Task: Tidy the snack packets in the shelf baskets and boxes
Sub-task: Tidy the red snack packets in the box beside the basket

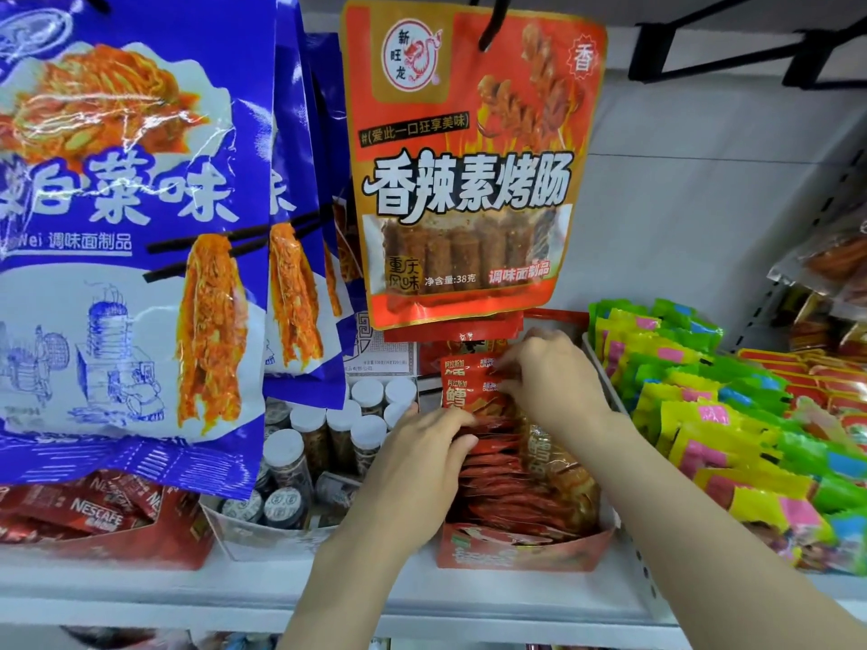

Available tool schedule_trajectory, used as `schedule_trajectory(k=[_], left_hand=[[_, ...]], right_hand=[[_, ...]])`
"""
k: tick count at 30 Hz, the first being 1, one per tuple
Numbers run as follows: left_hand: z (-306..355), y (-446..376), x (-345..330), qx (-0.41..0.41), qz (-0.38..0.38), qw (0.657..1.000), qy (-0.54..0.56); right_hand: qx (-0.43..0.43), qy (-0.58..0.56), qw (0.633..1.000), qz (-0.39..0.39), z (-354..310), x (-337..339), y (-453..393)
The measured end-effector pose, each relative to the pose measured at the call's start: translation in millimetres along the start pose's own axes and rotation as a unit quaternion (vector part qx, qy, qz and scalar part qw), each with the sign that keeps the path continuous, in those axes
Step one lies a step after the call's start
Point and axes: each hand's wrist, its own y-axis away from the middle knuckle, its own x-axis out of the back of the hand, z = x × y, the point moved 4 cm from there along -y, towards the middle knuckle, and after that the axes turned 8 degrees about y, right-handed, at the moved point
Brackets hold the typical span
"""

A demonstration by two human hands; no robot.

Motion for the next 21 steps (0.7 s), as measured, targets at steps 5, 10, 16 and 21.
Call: schedule_trajectory(k=[5,10,16,21], left_hand=[[-3,3,1,-0.002,-0.003,1.0,0.006],[-1,5,4,-0.003,0.0,1.0,0.004],[-2,7,6,0.012,0.008,1.0,0.006],[0,8,8,0.022,0.012,0.999,0.029]], right_hand=[[-0.013,0.045,0.999,0.023,-4,-6,-2],[0.013,0.06,0.997,0.04,-9,-7,5],[0.066,-0.046,0.992,0.1,1,4,31],[0.108,-0.171,0.968,0.147,11,36,46]])
